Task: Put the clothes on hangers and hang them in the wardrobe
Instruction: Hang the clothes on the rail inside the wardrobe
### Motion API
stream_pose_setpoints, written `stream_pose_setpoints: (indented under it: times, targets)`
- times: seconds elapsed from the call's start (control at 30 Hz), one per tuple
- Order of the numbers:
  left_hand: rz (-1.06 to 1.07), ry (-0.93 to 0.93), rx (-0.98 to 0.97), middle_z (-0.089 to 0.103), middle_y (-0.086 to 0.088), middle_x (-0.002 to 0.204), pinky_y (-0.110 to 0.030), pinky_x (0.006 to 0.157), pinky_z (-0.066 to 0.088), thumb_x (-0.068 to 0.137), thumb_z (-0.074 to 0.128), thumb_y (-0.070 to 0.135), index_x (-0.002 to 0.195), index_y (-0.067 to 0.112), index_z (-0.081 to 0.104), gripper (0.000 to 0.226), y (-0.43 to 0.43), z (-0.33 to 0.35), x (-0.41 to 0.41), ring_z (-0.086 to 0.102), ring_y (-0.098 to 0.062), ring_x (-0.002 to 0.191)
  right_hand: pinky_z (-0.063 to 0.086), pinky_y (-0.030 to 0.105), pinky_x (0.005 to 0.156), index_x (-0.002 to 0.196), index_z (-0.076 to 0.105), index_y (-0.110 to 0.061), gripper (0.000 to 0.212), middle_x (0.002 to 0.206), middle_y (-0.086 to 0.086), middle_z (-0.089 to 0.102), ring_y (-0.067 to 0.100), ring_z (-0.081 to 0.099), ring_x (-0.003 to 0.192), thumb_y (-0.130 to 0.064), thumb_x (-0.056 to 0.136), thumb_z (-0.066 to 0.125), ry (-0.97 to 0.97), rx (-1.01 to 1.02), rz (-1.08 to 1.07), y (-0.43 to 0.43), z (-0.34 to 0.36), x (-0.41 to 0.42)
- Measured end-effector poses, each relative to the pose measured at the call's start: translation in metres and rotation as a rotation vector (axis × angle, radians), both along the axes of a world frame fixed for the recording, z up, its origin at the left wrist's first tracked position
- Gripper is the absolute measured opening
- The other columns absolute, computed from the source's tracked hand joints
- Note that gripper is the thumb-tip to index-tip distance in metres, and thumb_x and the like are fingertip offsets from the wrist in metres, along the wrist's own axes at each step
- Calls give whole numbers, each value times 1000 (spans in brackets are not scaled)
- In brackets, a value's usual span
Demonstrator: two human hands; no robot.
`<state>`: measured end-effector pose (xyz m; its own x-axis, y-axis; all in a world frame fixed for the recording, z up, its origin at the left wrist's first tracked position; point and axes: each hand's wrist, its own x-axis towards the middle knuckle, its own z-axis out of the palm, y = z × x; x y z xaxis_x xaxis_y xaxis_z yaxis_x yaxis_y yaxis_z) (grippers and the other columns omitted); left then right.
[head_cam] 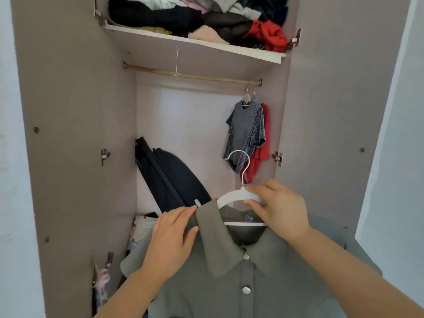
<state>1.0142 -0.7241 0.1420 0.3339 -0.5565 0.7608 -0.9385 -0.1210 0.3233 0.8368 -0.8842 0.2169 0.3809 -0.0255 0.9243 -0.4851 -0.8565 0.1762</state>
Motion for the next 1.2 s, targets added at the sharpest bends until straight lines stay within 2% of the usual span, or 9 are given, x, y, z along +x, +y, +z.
stream_pose_setpoints:
  times: [0.1,0.27,0.43,0.63,0.83,0.93,1.03,1.2]
  targets:
    - [-8,-5,11,53,8,126,-38,107,32,90,58,26,132,23,48,44,-40,12,21,46,-12,118,38,17,41,82,74,-27,33,70,-5,61,16,63,56,-29,53,89,-43,-1,20,-42,9,20]
    - [-8,6,11,50,11,130,-33,109,27,92,51,31,134,26,45,43,-109,27,68,41,-8,121,41,19,42,83,74,-25,33,72,-4,63,15,64,60,-28,54,89,-58,16,41,-111,23,66]
    - [10,27,-9,53,7,127,-33,108,28,89,57,34,131,24,49,44,-174,33,116,45,-13,119,43,19,44,85,74,-26,32,73,-4,64,14,66,66,-27,56,88,-56,20,30,-167,30,117]
    - [-21,13,-15,53,9,125,-35,109,28,89,55,36,129,24,50,42,-262,42,198,45,-12,118,47,28,42,86,74,-23,31,75,-2,65,19,67,67,-25,58,88,-48,-3,-11,-237,43,191]
    - [-86,-29,-1,51,8,128,-31,107,27,91,51,37,132,24,45,44,-349,79,286,44,-11,118,46,29,43,90,73,-24,30,78,-1,64,21,66,69,-25,63,84,-1,4,-98,-302,78,264]
    - [-111,-53,1,47,8,133,-32,108,29,92,48,37,135,25,41,45,-385,104,318,42,-12,121,49,34,49,95,71,-24,26,85,0,64,25,65,77,-27,70,79,38,30,-122,-330,100,290]
    - [-132,-95,-21,46,7,134,-33,107,32,93,45,36,136,24,40,45,-416,132,342,42,-11,121,48,33,58,102,67,-26,24,96,-2,61,24,61,90,-33,80,69,78,46,-186,-360,125,312]
    - [-75,-181,-88,44,9,136,-25,104,30,93,46,35,138,25,38,47,-453,167,381,40,-10,121,43,31,64,103,62,-25,23,102,-3,54,21,55,100,-40,87,54,127,55,-339,-410,180,345]
